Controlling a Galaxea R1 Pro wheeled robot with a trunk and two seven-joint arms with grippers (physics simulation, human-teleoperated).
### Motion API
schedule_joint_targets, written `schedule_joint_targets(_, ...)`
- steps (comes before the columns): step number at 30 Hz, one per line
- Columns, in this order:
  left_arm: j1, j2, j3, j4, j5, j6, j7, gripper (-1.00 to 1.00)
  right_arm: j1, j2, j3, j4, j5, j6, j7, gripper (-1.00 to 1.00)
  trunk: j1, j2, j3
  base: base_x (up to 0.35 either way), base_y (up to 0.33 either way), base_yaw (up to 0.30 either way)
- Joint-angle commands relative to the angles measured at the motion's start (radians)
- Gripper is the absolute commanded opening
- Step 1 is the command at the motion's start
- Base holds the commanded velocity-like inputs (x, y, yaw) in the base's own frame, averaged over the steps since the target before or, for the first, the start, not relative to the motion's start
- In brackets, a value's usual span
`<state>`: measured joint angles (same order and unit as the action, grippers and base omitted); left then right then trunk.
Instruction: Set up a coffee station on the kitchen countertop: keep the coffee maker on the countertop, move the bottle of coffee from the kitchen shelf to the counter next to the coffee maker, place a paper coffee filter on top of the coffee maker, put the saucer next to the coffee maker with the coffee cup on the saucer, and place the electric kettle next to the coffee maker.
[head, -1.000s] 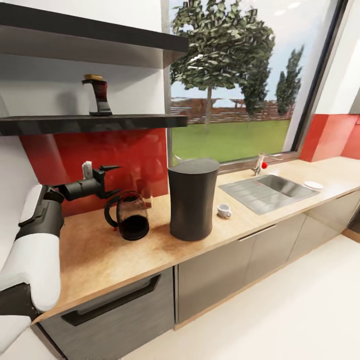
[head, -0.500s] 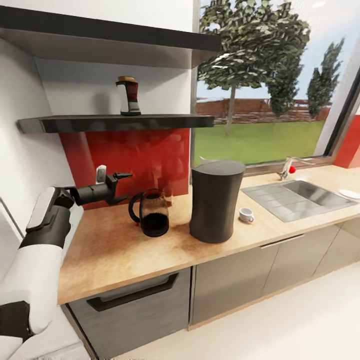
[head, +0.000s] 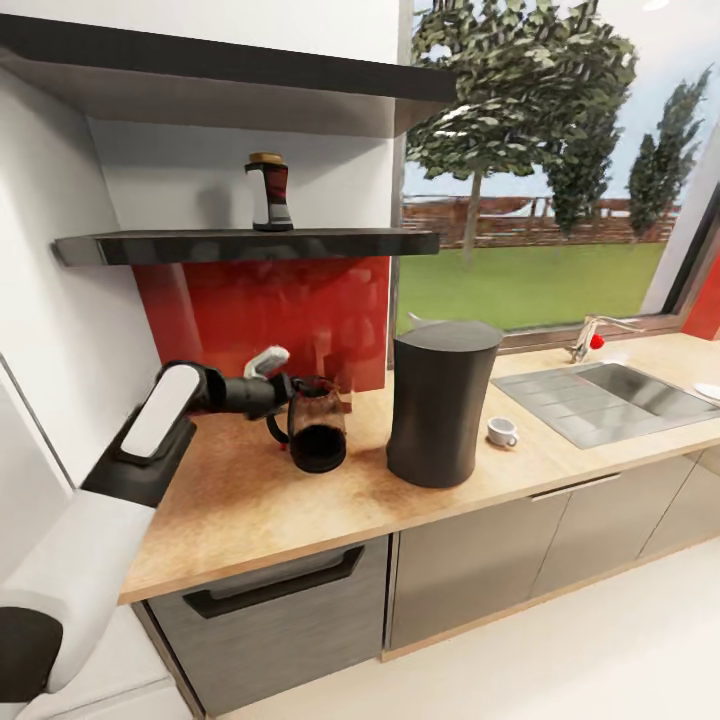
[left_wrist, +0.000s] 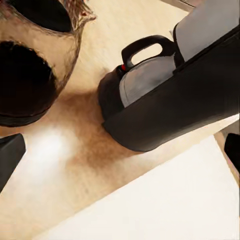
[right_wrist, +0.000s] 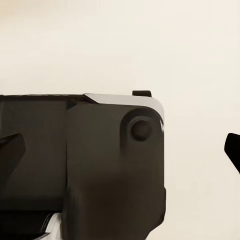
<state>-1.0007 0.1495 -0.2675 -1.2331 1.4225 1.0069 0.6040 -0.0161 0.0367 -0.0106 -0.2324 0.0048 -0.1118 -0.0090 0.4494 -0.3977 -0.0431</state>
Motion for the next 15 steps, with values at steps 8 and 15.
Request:
schedule_joint_targets(8,0.019,0.037,-0.029,-0.157,-0.466,-0.134,-0.028,1.00,-0.001,0.000,0.000,0.001,0.001,-0.003,-0.002,1.00,0.001,-0.002,-0.002,0.000,0.000,0.000)
schedule_joint_targets(15,0.019,0.041,-0.023,-0.167,-0.669,-0.184,-0.227,1.00,-0.001,-0.007,-0.003,0.001,0.001,-0.004,-0.002,1.00,0.001,-0.002,-0.002,-0.075,-0.048,0.000)
